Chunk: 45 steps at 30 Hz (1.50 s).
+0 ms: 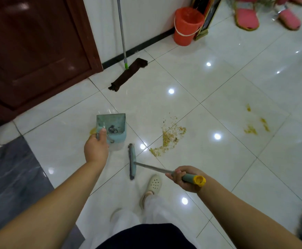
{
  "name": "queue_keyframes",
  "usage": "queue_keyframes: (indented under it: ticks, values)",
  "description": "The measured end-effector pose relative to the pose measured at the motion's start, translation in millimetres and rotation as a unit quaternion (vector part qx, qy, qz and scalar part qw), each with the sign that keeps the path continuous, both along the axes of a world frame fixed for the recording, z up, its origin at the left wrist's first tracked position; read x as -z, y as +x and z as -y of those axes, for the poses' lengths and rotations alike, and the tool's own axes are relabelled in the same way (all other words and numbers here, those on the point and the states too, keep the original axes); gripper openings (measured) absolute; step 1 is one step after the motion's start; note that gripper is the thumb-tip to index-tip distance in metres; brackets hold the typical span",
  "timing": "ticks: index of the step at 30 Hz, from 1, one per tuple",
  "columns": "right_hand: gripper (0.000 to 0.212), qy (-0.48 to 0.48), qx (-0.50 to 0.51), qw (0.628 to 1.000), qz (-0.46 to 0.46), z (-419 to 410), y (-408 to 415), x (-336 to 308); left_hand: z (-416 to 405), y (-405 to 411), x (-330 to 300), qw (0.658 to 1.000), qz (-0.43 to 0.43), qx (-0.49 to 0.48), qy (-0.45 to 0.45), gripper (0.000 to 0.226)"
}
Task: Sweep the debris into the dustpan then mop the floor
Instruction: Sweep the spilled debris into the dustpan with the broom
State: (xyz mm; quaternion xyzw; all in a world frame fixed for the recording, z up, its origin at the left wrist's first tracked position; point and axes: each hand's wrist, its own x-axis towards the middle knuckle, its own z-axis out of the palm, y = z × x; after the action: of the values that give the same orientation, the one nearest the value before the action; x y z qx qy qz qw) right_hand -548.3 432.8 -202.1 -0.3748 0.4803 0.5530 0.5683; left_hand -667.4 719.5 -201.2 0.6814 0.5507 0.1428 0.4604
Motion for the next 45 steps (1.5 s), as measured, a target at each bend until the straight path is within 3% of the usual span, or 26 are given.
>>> queue_keyframes:
  ticks: [11,18,22,25,34,45]
  values:
    - [0.029,-0.030,-0.002,0.996,0.089,29.8,-60.5,-19.6,9.6,-115.6,-9.1,0.999,-0.038,0.019,-0.001,0.056]
    - [0.023,0.002,-0.087,0.993,0.084,57.2,-71.7,-34.3,21.7,-125.1,-14.8,0.998,-0.050,0.027,-0.005,0.059]
    - [0.035,0.016,-0.113,0.991,0.067,62.5,-57.0,-29.1,31.1,-104.1,-14.1,0.998,-0.064,0.027,0.006,0.062]
    - [0.040,0.003,-0.140,0.989,0.058,64.7,-31.7,-18.6,42.2,-78.5,-9.2,0.997,-0.078,0.025,0.009,0.063]
    - [0.025,-0.018,-0.205,0.978,0.035,115.5,119.2,-3.9,119.1,34.6,3.5,0.996,-0.088,-0.018,-0.002,0.059]
    - [0.022,-0.026,-0.260,0.963,0.068,139.8,270.4,-19.3,182.0,111.1,6.3,0.996,-0.062,-0.064,-0.022,0.061]
